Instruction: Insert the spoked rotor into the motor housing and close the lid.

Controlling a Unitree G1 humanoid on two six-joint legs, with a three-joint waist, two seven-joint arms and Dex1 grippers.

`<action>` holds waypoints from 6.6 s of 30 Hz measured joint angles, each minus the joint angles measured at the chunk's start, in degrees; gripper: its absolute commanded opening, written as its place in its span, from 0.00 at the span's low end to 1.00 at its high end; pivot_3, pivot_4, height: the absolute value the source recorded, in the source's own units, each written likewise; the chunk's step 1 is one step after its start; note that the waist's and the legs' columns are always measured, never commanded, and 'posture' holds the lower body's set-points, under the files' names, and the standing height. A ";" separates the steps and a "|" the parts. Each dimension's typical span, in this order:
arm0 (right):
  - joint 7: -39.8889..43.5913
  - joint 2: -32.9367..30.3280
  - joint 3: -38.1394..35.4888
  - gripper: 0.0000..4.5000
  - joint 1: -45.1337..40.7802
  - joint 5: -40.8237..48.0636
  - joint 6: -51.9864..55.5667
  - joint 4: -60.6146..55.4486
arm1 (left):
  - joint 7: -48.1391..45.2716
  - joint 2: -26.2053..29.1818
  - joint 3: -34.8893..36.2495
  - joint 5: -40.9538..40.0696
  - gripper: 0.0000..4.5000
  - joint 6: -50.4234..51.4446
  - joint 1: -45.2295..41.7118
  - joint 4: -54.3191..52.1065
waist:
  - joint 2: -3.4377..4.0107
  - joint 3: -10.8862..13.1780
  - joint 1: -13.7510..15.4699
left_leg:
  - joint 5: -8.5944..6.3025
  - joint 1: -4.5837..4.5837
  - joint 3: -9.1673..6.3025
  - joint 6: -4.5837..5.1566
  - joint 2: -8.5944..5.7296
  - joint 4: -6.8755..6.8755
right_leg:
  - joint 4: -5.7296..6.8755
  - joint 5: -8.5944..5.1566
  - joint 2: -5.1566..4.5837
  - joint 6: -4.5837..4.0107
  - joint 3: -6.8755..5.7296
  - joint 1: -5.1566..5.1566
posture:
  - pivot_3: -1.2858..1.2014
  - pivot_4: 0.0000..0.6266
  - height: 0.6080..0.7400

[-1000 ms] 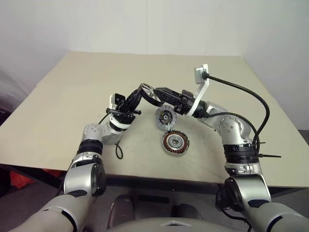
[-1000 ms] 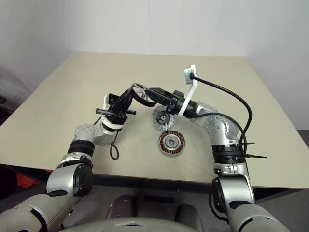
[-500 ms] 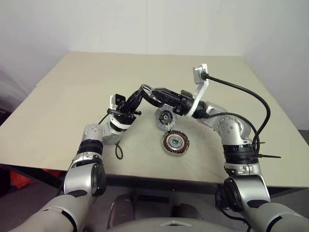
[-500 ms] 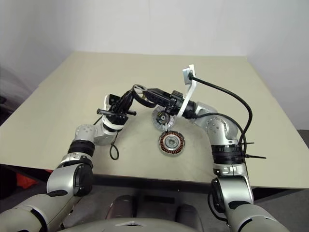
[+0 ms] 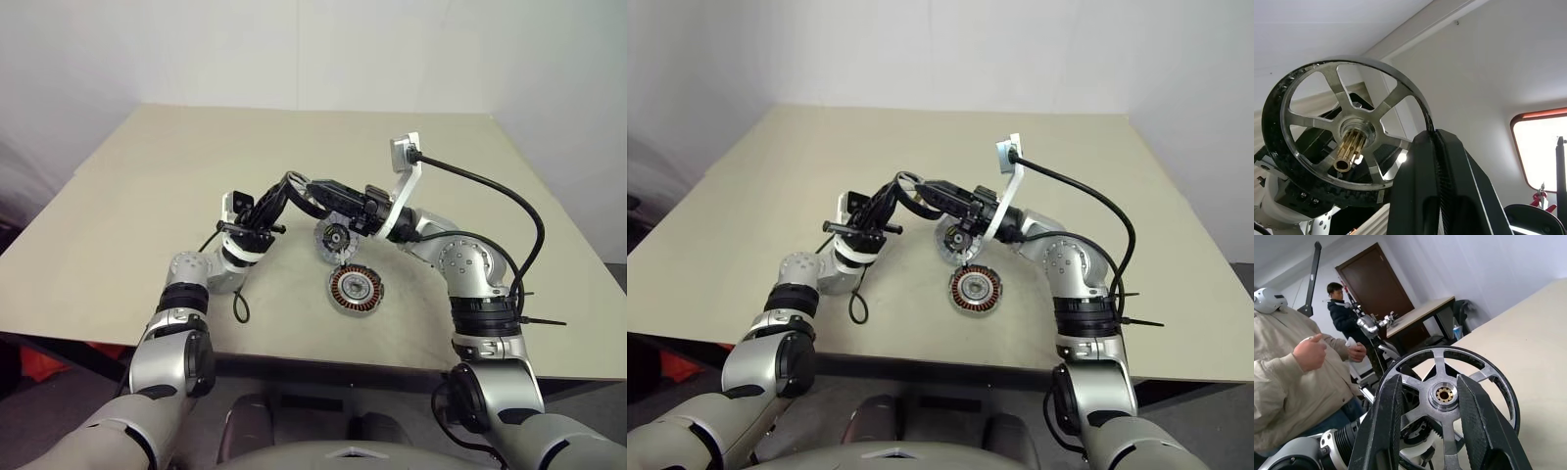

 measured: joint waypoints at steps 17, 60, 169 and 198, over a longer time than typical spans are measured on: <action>0.40 0.49 0.48 0.43 0.22 -2.45 -2.34 3.26 | 0.20 0.02 0.12 1.62 0.00 -0.74 0.00 1.47 | 0.00 0.00 0.00 | 0.00 0.00 0.00 -0.01 0.00 0.00 | 0.00 0.00 0.00 0.00 0.00 0.00 | 0.52 0.00 1.00; 1.63 -0.62 0.68 0.32 1.18 -3.00 -2.61 1.86 | -2.23 -0.24 0.10 2.80 0.00 -3.06 -0.45 2.51 | 0.00 0.00 0.02 | 0.00 0.00 0.00 0.00 0.00 -0.02 | -0.01 0.00 0.00 0.00 0.00 0.00 | 0.52 0.00 1.00; 0.46 1.85 0.83 0.06 -0.32 -14.38 -8.93 9.91 | 23.83 -5.32 0.21 9.02 0.76 -28.84 7.04 -11.23 | -0.07 0.06 -0.12 | 0.04 -0.05 0.05 -0.06 0.03 -0.11 | -0.03 0.00 0.00 0.00 -0.01 -0.11 | 0.52 0.00 1.00; 3.23 -17.61 3.24 0.06 11.22 -18.50 -7.62 -11.97 | 36.08 -0.12 -6.10 19.11 0.76 -35.49 14.64 -19.37 | -0.10 0.08 -0.10 | 0.05 0.13 0.04 -0.08 0.04 -0.07 | 0.05 -0.02 0.04 0.04 0.05 -0.02 | 0.52 0.00 1.00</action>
